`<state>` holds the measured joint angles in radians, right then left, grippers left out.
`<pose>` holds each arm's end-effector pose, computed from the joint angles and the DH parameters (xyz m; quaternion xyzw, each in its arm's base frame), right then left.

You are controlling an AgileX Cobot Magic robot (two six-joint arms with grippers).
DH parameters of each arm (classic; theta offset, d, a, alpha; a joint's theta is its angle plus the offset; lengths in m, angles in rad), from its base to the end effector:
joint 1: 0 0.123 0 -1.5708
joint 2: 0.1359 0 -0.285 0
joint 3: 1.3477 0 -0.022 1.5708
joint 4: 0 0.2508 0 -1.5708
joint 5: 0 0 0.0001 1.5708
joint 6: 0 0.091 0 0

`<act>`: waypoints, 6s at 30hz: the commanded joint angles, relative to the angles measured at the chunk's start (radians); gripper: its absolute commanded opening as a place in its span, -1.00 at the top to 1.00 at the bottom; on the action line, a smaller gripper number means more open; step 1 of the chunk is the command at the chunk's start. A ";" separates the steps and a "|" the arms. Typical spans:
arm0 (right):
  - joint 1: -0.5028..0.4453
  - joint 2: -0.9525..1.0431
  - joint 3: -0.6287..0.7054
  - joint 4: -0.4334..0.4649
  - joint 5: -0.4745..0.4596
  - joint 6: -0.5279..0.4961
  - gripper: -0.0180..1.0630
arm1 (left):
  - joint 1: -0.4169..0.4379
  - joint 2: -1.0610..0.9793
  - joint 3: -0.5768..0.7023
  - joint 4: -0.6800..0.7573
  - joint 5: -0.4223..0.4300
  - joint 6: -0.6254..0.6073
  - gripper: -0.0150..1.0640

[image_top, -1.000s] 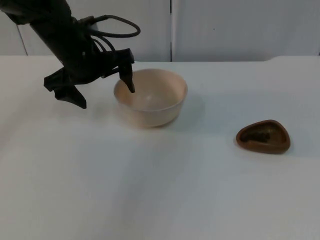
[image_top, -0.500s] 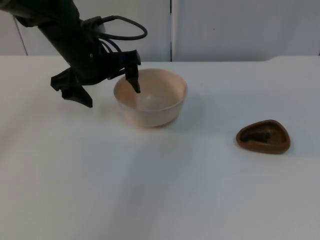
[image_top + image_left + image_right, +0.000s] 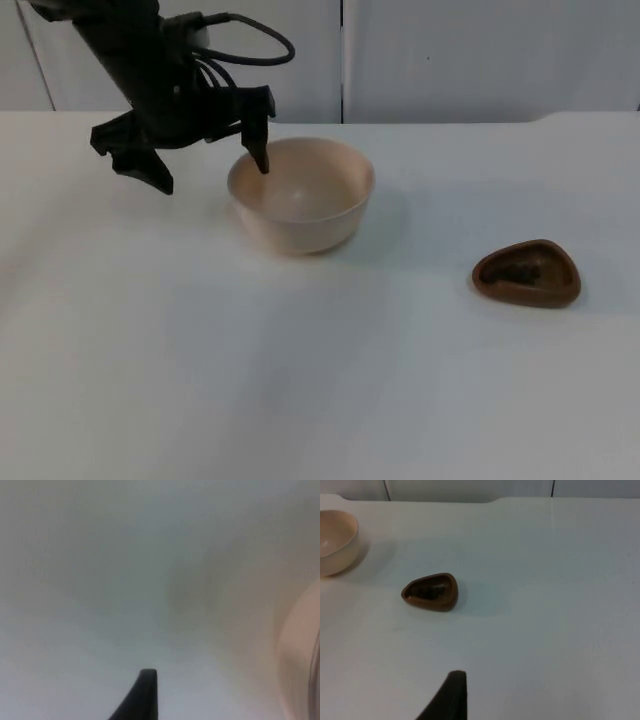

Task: Pick up the bowl with the left hand and pour the coffee beans from the cup into the bowl with the right hand.

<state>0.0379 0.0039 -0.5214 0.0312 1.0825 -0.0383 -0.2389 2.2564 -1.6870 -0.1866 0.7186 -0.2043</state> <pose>-0.0077 0.0022 0.2815 -0.0334 0.8536 0.0155 0.5196 0.4583 -0.1231 0.1364 -0.0407 0.9795 -0.1117 0.1626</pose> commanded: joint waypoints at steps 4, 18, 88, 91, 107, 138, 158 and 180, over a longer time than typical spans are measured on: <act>-0.004 -0.004 0.007 -0.003 -0.003 0.000 -0.98 | -0.017 0.025 -0.006 0.018 0.011 -0.018 -0.79; -0.004 -0.004 0.007 -0.003 -0.003 0.000 -0.98 | -0.024 0.027 -0.006 0.041 -0.005 -0.018 -0.61; -0.004 -0.004 0.007 -0.003 -0.003 0.000 -0.98 | -0.030 -0.379 0.245 -0.035 0.131 0.193 0.98; -0.004 -0.004 0.007 -0.003 -0.003 0.000 -0.98 | -0.030 -0.420 0.309 -0.062 0.135 0.243 0.98; -0.004 -0.004 0.007 -0.003 -0.003 0.000 -0.98 | -0.160 -0.552 0.466 -0.111 0.119 0.324 0.98; -0.004 -0.004 0.005 0.029 -0.010 0.005 -0.98 | -0.275 -0.550 0.466 0.175 0.122 0.117 0.98; -0.004 0.486 -0.151 0.086 -0.168 0.024 -0.96 | -0.275 -0.452 0.526 0.168 -0.016 0.135 0.98; 0.006 1.168 -0.480 0.162 -0.152 0.005 -0.96 | -0.275 -0.420 0.547 0.171 -0.051 0.135 0.98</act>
<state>0.0379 1.1419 -0.9801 0.1889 0.9231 -0.0212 -0.5082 1.8400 -1.1451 -0.0143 0.6797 -0.0683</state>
